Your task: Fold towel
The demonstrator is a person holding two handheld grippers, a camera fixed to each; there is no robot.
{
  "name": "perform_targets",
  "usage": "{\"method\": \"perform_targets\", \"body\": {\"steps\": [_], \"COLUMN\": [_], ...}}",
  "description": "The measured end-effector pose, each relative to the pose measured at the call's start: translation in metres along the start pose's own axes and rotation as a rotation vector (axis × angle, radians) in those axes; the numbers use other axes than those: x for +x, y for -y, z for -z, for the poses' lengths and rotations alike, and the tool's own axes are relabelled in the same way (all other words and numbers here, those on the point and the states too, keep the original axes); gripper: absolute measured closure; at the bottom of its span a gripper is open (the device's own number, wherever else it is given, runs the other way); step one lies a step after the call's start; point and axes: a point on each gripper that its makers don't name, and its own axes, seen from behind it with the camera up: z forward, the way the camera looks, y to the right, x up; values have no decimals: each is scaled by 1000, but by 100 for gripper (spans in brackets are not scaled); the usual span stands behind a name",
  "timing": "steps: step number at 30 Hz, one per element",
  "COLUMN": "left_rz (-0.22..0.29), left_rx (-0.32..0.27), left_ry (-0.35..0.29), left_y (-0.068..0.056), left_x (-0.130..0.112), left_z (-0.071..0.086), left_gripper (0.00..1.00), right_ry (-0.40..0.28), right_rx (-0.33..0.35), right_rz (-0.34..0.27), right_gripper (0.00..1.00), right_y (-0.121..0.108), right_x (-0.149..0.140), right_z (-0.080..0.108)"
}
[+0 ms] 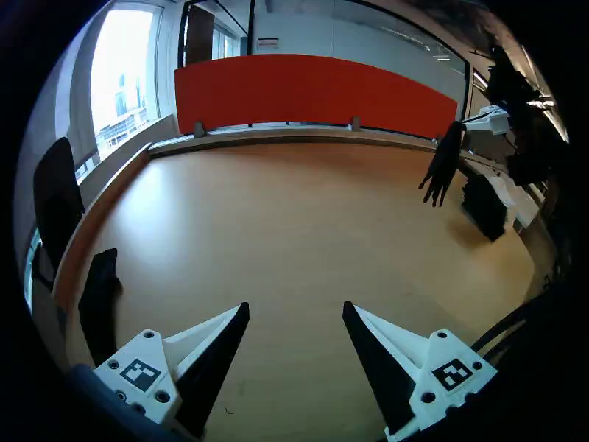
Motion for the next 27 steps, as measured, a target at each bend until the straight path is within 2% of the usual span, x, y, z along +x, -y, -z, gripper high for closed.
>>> {"method": "perform_targets", "body": {"steps": [6, 15, 27], "left_rz": [-1, -7, -21], "left_rx": [4, 9, 19], "left_ry": [3, 10, 28], "left_y": [0, 1, 2], "left_x": [0, 0, 1], "left_z": [-2, -5, -6], "left_gripper": [6, 6, 6], "right_ry": [15, 39, 88], "right_rx": [-29, -71, -139], "right_rz": [-9, -57, -71], "right_gripper": [97, 97, 96], "right_y": [-25, -65, -121], "right_x": [-8, -24, -50], "right_z": [14, 25, 38]}}
